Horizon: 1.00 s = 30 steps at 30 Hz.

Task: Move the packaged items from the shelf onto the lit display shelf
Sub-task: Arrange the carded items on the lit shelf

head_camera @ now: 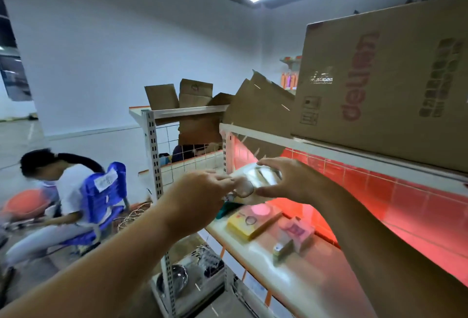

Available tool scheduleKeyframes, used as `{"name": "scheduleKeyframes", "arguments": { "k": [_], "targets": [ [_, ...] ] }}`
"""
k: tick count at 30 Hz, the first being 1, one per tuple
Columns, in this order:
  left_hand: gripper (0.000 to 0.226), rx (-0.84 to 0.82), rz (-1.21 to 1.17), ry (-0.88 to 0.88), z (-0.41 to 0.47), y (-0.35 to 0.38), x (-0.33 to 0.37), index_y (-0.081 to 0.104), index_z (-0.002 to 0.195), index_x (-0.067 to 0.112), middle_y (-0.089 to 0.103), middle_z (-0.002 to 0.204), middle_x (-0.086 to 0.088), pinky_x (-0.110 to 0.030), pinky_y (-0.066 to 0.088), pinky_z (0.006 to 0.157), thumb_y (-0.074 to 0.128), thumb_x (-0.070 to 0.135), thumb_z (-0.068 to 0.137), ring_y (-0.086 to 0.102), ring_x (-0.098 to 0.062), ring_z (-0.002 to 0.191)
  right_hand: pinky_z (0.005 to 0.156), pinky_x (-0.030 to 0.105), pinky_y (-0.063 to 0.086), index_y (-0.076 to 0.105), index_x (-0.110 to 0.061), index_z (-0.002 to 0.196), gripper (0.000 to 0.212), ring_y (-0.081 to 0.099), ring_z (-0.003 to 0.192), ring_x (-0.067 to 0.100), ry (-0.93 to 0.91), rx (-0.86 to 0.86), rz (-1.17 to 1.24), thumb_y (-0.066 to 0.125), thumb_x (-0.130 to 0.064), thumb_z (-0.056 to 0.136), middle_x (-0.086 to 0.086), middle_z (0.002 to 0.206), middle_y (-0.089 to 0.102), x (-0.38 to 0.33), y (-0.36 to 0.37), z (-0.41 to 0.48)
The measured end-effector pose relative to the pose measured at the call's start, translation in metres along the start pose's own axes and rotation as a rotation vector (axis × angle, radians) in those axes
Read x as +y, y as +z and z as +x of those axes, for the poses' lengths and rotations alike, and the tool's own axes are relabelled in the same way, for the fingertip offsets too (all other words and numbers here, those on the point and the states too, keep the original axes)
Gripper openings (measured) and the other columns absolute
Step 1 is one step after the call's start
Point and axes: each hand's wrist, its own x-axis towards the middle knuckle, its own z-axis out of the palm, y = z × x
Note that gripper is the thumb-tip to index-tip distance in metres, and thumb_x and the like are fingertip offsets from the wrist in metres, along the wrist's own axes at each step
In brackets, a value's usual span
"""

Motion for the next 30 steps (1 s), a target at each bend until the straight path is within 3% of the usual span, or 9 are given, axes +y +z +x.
{"name": "scheduleKeyframes", "arguments": {
  "k": [4, 8, 12, 16, 21, 23, 26, 30],
  "targets": [
    [0.051, -0.049, -0.087, 0.000, 0.016, 0.069, -0.028, 0.056, 0.139, 0.034, 0.073, 0.120, 0.008, -0.025, 0.062, 0.074, 0.060, 0.017, 0.091, 0.073, -0.009, 0.092, 0.099, 0.031, 0.045, 0.052, -0.036, 0.141, 0.089, 0.053, 0.120, 0.008, 0.050, -0.088, 0.054, 0.070, -0.070, 0.060, -0.014, 0.136, 0.057, 0.046, 0.037, 0.043],
    [0.054, -0.133, -0.157, -0.021, 0.020, 0.136, -0.047, 0.058, 0.131, 0.041, 0.071, 0.107, 0.018, -0.034, 0.058, 0.063, 0.043, 0.022, 0.083, 0.067, -0.015, 0.078, 0.101, 0.029, 0.044, 0.053, -0.032, 0.141, 0.078, 0.054, 0.119, 0.008, 0.065, -0.190, 0.067, 0.078, -0.057, 0.071, -0.011, 0.137, 0.058, 0.083, 0.073, 0.072],
    [0.052, -0.204, -0.154, 0.003, 0.024, 0.191, -0.064, 0.059, 0.127, 0.040, 0.069, 0.101, 0.016, -0.029, 0.052, 0.058, 0.056, 0.018, 0.080, 0.065, -0.015, 0.075, 0.102, 0.033, 0.044, 0.058, -0.026, 0.135, 0.066, 0.055, 0.117, 0.014, 0.077, -0.267, 0.085, 0.079, -0.051, 0.078, -0.006, 0.132, 0.059, 0.110, 0.098, 0.099],
    [0.054, -0.220, -0.182, -0.006, 0.025, 0.233, -0.079, 0.055, 0.130, 0.043, 0.067, 0.098, 0.016, -0.027, 0.051, 0.053, 0.055, 0.021, 0.081, 0.063, -0.015, 0.073, 0.105, 0.032, 0.041, 0.053, -0.025, 0.142, 0.074, 0.051, 0.123, 0.015, 0.111, -0.335, 0.069, 0.079, -0.051, 0.078, -0.003, 0.140, 0.054, 0.136, 0.127, 0.125],
    [0.047, -0.318, -0.284, -0.018, 0.019, 0.294, -0.099, 0.049, 0.131, 0.047, 0.065, 0.098, 0.012, -0.034, 0.056, 0.058, 0.053, 0.033, 0.086, 0.065, -0.019, 0.081, 0.106, 0.025, 0.038, 0.043, -0.034, 0.150, 0.087, 0.046, 0.130, 0.012, 0.181, -0.449, 0.026, 0.083, -0.049, 0.074, -0.007, 0.148, 0.047, 0.167, 0.169, 0.159],
    [0.046, -0.271, -0.279, 0.048, 0.017, 0.319, -0.104, 0.052, 0.127, 0.046, 0.062, 0.089, 0.012, -0.030, 0.052, 0.050, 0.065, 0.040, 0.083, 0.062, -0.016, 0.071, 0.107, 0.028, 0.038, 0.040, -0.033, 0.151, 0.092, 0.047, 0.129, 0.015, 0.204, -0.522, -0.027, 0.084, -0.047, 0.071, -0.005, 0.146, 0.047, 0.178, 0.185, 0.175],
    [0.044, -0.180, -0.304, 0.128, 0.020, 0.357, -0.114, 0.062, 0.122, 0.040, 0.063, 0.082, 0.013, -0.023, 0.045, 0.042, 0.067, 0.041, 0.078, 0.058, -0.013, 0.057, 0.094, 0.029, 0.046, 0.039, -0.033, 0.150, 0.098, 0.055, 0.110, 0.020, 0.241, -0.596, -0.110, 0.081, -0.052, 0.064, -0.003, 0.127, 0.054, 0.193, 0.206, 0.204],
    [0.045, -0.106, -0.333, 0.139, 0.028, 0.398, -0.117, 0.071, 0.112, 0.034, 0.064, 0.076, 0.009, -0.024, 0.043, 0.040, 0.074, 0.036, 0.067, 0.058, -0.013, 0.051, 0.107, 0.028, 0.040, 0.037, -0.033, 0.151, 0.093, 0.048, 0.130, 0.022, 0.263, -0.596, -0.225, 0.076, -0.057, 0.070, -0.003, 0.146, 0.047, 0.206, 0.225, 0.223]
  ]
}}
